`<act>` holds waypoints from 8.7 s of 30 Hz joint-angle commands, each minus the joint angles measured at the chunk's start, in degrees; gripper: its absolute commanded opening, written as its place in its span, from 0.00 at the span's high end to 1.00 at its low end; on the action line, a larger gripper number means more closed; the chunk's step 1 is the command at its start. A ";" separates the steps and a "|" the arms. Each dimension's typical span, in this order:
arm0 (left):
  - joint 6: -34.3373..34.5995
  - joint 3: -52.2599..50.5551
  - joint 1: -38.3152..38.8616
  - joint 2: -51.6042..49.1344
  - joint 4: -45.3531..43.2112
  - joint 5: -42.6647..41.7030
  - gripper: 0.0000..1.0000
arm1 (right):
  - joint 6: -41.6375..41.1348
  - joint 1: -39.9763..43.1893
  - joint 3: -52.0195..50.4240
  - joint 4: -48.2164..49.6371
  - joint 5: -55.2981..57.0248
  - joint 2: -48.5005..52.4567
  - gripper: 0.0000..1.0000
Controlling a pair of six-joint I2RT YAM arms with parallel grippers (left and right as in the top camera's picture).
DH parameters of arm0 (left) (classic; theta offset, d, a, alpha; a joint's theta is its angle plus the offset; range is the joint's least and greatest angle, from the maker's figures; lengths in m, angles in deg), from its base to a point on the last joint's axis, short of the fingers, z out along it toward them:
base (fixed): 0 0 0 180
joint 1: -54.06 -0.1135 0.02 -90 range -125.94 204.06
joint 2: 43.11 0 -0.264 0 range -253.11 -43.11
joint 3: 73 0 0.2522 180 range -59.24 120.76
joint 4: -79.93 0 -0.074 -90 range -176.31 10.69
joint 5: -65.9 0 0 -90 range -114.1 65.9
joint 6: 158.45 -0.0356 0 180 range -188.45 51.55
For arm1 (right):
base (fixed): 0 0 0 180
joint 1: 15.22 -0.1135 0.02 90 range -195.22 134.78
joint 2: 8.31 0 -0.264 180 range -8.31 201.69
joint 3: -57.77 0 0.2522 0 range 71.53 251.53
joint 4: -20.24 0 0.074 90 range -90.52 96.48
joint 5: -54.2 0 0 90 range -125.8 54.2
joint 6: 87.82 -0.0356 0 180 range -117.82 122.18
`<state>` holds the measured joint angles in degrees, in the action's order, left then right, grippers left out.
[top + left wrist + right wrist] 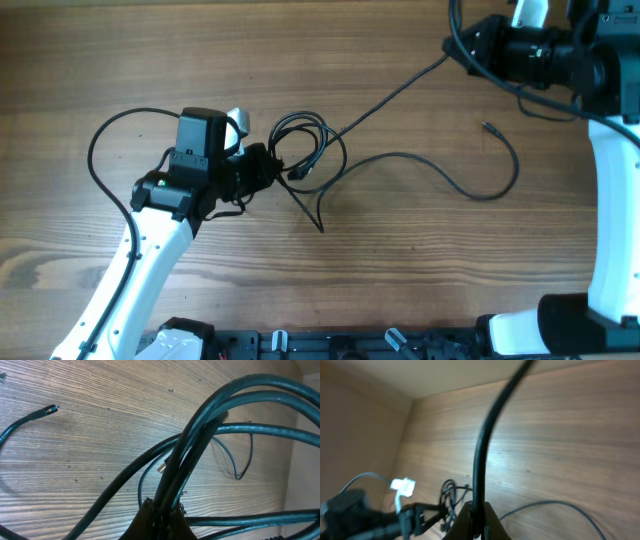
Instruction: Untangle cables
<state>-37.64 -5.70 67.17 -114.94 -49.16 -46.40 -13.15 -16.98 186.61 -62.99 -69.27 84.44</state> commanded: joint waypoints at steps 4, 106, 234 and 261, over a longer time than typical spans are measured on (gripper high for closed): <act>-0.39 -2.54 -1.14 -1.46 1.14 9.05 0.96 | -1.25 0.76 1.42 -4.42 10.86 8.39 0.82; -11.10 -2.54 -4.33 -2.05 -6.25 -6.40 0.60 | -3.74 -15.78 -1.97 3.58 5.79 10.23 0.96; -5.77 -2.54 5.75 2.34 -8.02 11.96 0.96 | -9.79 -23.91 -2.29 4.90 3.93 19.37 0.39; 57.48 -2.54 0.87 2.34 -8.41 13.97 0.96 | -7.10 -24.72 -2.27 6.01 0.44 17.64 0.45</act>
<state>5.22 -8.30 68.33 -112.85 -57.14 -29.79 -23.03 -41.74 183.42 -56.85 -67.33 105.69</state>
